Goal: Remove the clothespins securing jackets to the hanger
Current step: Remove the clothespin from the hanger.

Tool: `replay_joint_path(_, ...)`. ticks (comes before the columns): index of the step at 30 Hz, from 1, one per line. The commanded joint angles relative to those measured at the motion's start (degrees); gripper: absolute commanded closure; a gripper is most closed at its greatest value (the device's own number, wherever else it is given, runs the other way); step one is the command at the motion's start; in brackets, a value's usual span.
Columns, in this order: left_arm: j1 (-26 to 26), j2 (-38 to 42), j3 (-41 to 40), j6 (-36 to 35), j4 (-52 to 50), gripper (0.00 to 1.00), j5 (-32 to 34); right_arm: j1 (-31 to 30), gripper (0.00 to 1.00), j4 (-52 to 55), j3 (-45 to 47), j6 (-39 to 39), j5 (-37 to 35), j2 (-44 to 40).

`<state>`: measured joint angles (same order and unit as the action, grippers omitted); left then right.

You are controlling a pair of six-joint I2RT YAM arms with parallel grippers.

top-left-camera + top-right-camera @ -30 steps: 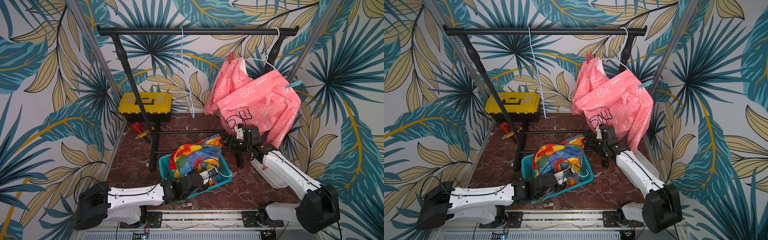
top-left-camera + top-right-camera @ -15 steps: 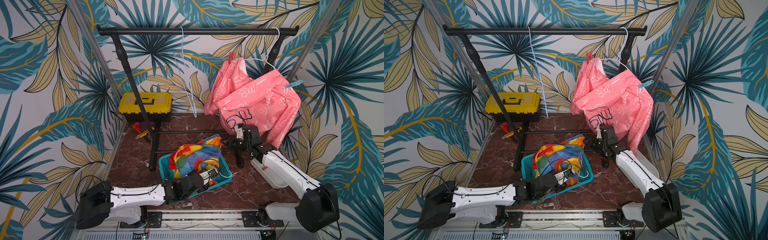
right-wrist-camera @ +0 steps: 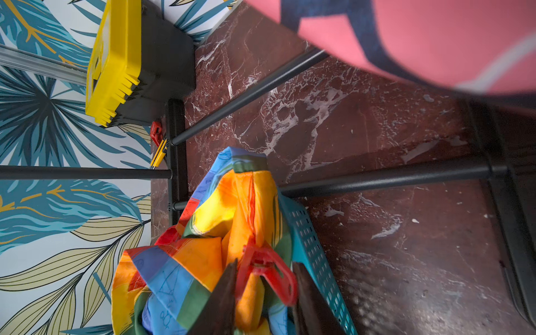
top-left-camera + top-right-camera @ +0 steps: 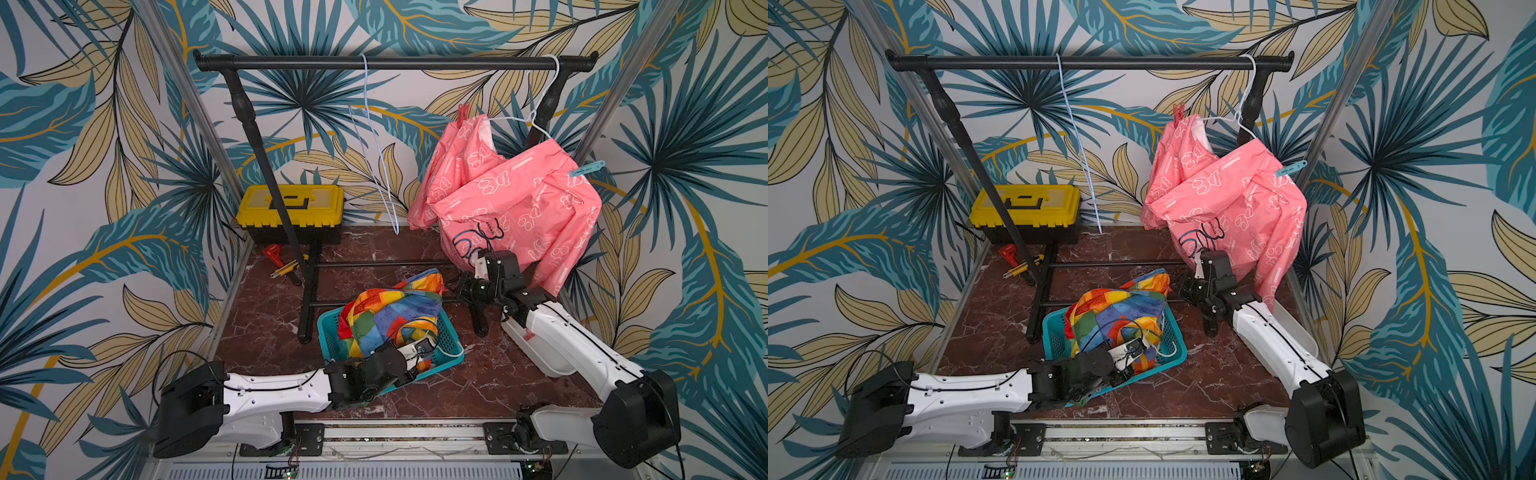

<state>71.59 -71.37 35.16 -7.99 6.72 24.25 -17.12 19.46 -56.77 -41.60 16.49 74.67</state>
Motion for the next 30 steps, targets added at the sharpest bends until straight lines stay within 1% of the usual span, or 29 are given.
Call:
replay_joint_path(1, 0.39, 0.71, -1.01, 1.65, 1.12, 1.0, -1.4, -0.01, 0.6, 1.46, -0.53, 0.49, -1.0, -0.14)
replay_joint_path(5, 0.52, 0.36, -1.14, 1.75, 1.28, 1.0, -1.66, -0.01, 0.53, 0.73, -0.71, -0.48, -0.62, -0.1)
replay_joint_path(13, 1.08, -0.08, -1.58, 1.65, 1.89, 1.0, -1.6, -0.01, 0.58, 0.65, -1.91, -1.29, -0.32, 1.49)
replay_joint_path(22, 1.18, -0.43, -1.98, 2.08, 2.6, 1.0, -1.58, -0.01, 0.66, 1.25, -1.94, -1.57, -0.43, 1.61)
replay_joint_path(27, 1.18, -1.0, -2.05, 2.1, 2.92, 1.0, -1.22, 0.0, 0.74, 1.93, -2.03, -1.42, -0.88, 1.31)
replay_joint_path(29, 1.18, -1.3, -1.96, 2.11, 3.1, 1.0, -1.22, -0.01, 0.82, 2.15, -1.81, -1.27, -1.09, 1.06)
replay_joint_path(30, 1.18, -1.4, -2.0, 2.33, 3.19, 1.0, -1.22, -0.01, 0.84, 2.21, -1.81, -1.3, -1.15, 0.99)
